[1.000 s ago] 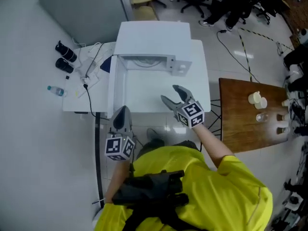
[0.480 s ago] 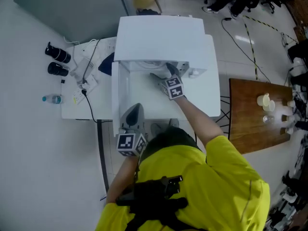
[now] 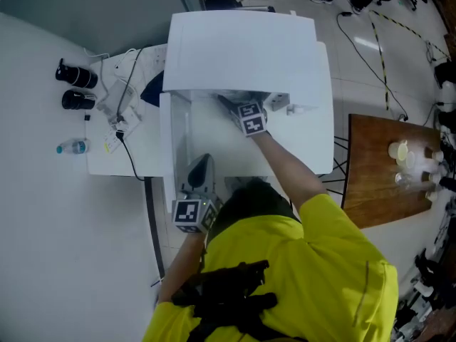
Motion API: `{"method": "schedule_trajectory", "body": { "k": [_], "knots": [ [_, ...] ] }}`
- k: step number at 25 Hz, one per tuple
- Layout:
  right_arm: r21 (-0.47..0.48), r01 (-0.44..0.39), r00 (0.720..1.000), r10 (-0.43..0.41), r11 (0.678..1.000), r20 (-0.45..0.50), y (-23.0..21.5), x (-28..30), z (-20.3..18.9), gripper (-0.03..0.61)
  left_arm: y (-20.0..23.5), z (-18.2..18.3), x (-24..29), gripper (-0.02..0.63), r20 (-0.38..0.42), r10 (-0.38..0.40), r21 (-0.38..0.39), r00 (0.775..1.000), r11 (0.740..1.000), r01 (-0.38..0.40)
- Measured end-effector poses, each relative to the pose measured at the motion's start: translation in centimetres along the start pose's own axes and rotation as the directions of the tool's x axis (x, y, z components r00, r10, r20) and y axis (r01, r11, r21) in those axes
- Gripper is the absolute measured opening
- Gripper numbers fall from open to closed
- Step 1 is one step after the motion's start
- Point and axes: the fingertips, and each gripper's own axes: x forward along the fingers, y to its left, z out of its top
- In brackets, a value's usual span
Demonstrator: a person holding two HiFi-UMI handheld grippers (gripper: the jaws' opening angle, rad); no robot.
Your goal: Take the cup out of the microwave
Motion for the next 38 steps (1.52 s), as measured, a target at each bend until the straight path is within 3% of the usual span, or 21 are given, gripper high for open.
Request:
{"method": "schedule_trajectory", "body": {
  "k": [10, 12, 14, 23, 28, 33, 38],
  "knots": [
    [-0.135, -0.054, 0.998, 0.055, 0.989, 0.003, 0.7, 3.9, 0.6, 0.446, 1.0, 0.6, 2.2, -0.008, -0.017, 0.003, 0.019, 1.0, 1.0, -0.002],
    [-0.161, -0.027, 1.0, 0.029, 0.987, 0.007, 0.2, 4.2, 0.8, 0.437, 1.1, 0.9, 2.5, -0.008, -0.015, 0.006, 0.025, 1.0, 1.0, -0.006],
    [-0.188, -0.006, 1.0, 0.006, 0.982, 0.001, -0.3, 4.1, 0.9, 0.364, 1.4, 1.0, 2.6, -0.008, -0.012, 0.01, 0.031, 1.0, 0.999, -0.009],
    [-0.153, -0.072, 0.996, 0.078, 0.986, 0.032, 2.4, 0.4, 1.2, 0.36, 1.5, 0.8, 2.1, -0.008, -0.02, 0.022, 0.006, 1.0, 1.0, -0.022],
    [-0.092, -0.103, 0.994, 0.106, 0.99, 0.028, 4.8, -6.7, -3.1, 0.36, 1.0, 0.6, 2.3, -0.008, -0.023, 0.015, 0.024, 1.0, 1.0, -0.015],
    [0.008, 0.028, 0.997, -0.027, 1.0, -0.067, -0.4, -15.1, -11.6, 0.36, -1.5, -0.5, 4.0, -0.008, -0.052, -0.043, 0.037, 0.998, 0.998, 0.045],
    [0.07, 0.257, 0.962, -0.248, 0.964, -0.113, -12.1, -21.8, -17.3, 0.36, -4.7, -2.5, 6.7, -0.008, -0.097, -0.114, 0.022, 0.989, 0.993, 0.116]
  ]
}}
